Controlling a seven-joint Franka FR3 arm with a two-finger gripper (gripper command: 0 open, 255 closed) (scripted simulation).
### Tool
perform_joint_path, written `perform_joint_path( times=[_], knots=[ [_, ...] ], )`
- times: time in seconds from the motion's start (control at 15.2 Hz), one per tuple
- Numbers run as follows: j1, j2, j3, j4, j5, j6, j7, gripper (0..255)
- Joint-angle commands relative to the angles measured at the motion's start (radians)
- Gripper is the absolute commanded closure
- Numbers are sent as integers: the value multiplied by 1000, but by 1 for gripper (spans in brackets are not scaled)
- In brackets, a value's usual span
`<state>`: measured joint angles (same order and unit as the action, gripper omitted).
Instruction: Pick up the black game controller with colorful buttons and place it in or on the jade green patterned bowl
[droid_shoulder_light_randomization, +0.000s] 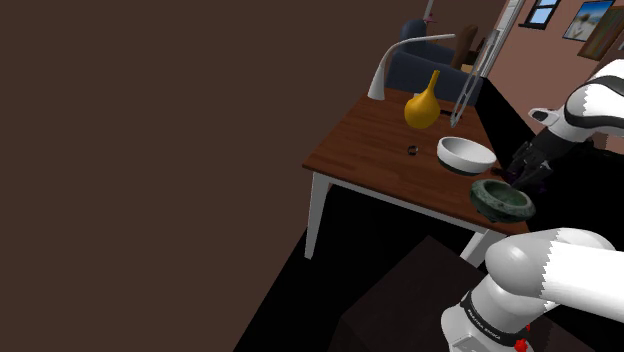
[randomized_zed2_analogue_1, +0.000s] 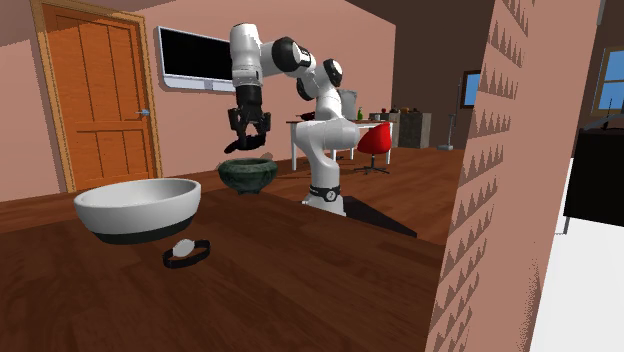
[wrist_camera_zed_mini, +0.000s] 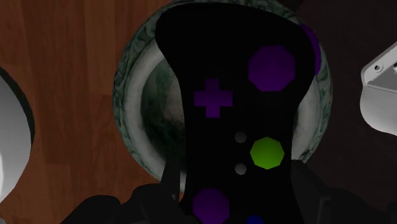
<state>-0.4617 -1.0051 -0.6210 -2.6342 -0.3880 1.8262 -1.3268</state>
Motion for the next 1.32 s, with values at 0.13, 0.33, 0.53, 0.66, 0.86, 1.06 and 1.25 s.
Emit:
perform_joint_path(
  times=[0.13, 0.33, 0.53, 0.66, 0.86, 1.06, 1.25],
  knots=[
    [-9, 3, -26, -47, -23, 49, -3, 255],
    [-16, 9, -47, -81, -41, 89, -5, 255],
    [-18, 11, -53, -90, -46, 100, -6, 255],
    [-18, 11, -53, -90, -46, 101, -6, 255],
    [-18, 11, -53, -90, -46, 101, -6, 255],
    [-18, 12, -53, -90, -46, 101, -6, 0],
    [-18, 12, -53, -91, -46, 102, -6, 0]
  ],
)
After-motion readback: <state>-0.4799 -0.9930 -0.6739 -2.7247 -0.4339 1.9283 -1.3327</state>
